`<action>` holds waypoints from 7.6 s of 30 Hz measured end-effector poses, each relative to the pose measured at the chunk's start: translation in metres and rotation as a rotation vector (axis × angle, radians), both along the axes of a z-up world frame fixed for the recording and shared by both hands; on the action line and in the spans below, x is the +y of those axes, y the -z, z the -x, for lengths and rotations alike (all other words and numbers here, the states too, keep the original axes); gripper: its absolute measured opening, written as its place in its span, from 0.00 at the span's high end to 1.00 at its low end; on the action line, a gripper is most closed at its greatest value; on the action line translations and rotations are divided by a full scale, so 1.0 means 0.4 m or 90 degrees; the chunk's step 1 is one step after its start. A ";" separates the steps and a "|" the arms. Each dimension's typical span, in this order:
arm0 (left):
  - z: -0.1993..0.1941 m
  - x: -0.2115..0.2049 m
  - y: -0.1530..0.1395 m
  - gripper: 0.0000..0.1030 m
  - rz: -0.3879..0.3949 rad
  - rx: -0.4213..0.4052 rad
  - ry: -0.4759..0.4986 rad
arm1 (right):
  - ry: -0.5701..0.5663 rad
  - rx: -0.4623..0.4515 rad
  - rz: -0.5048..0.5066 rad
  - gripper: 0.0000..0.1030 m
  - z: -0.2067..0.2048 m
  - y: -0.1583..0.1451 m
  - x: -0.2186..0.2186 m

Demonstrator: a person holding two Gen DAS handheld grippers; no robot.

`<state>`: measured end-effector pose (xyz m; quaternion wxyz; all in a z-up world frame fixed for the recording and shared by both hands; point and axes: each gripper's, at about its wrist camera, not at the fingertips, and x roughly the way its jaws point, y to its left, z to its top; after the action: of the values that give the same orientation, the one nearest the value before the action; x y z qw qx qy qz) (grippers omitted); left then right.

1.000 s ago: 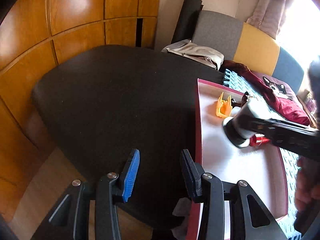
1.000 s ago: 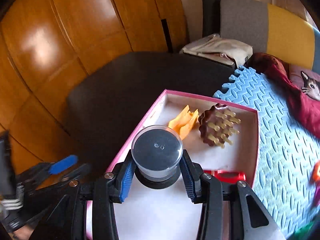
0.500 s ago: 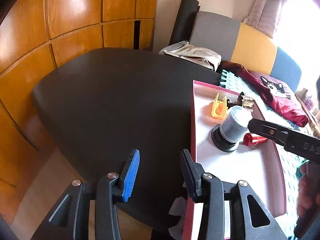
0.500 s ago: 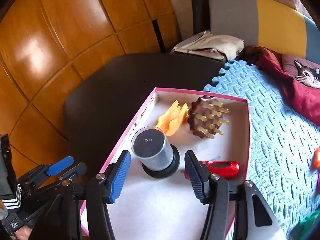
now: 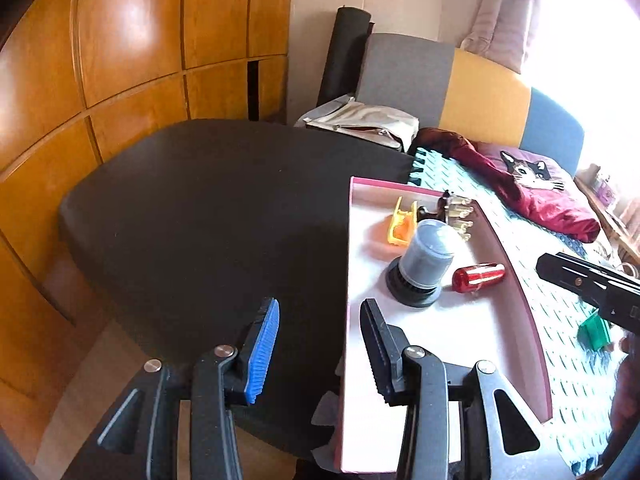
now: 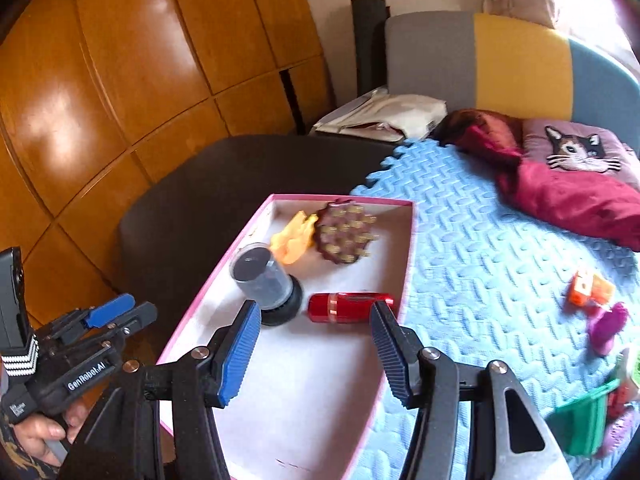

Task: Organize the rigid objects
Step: 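Move the right gripper back over the remaining toys on the mat, then move the left gripper onto the green spool-shaped toy and grasp it, then lift the green spool toy with the left gripper while the right gripper grasps the purple egg, then carry the green spool toy into the tray and open the left gripper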

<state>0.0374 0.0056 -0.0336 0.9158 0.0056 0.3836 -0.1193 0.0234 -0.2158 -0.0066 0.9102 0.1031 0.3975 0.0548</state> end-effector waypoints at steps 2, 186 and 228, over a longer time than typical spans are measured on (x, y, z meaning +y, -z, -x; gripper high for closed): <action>0.006 -0.010 -0.004 0.58 -0.001 -0.002 0.008 | 0.013 -0.003 0.002 0.44 0.018 -0.005 -0.024; 0.236 -0.668 0.095 0.39 0.005 0.028 0.480 | 0.156 0.191 0.110 0.57 0.266 0.187 -0.519; -0.114 -0.416 0.107 0.27 0.016 0.132 0.221 | 0.143 0.173 0.147 0.57 0.263 0.178 -0.512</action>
<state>0.0829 -0.1610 -0.0766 0.8370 0.0481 0.4676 -0.2801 -0.0820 -0.4208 -0.0779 0.8544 0.0479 0.5063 -0.1071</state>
